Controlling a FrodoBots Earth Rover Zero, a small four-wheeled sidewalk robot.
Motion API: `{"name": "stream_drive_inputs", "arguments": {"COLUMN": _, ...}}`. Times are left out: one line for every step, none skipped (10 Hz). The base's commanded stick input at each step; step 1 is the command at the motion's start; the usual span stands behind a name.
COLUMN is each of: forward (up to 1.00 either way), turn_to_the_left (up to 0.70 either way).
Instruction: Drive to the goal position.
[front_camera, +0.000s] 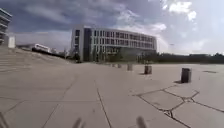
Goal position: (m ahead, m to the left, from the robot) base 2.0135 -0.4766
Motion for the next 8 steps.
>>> {"name": "stream_drive_inputs", "arguments": {"forward": 0.70, "turn_to_the_left": 0.00}}
{"name": "stream_drive_inputs", "arguments": {"forward": 0.70, "turn_to_the_left": 0.00}}
{"name": "stream_drive_inputs", "arguments": {"forward": 0.70, "turn_to_the_left": 0.00}}
{"name": "stream_drive_inputs", "arguments": {"forward": 0.70, "turn_to_the_left": 0.00}}
{"name": "stream_drive_inputs", "arguments": {"forward": 0.70, "turn_to_the_left": -0.01}}
{"name": "stream_drive_inputs", "arguments": {"forward": 0.70, "turn_to_the_left": -0.30}}
{"name": "stream_drive_inputs", "arguments": {"forward": 0.70, "turn_to_the_left": -0.33}}
{"name": "stream_drive_inputs", "arguments": {"forward": 0.70, "turn_to_the_left": -0.33}}
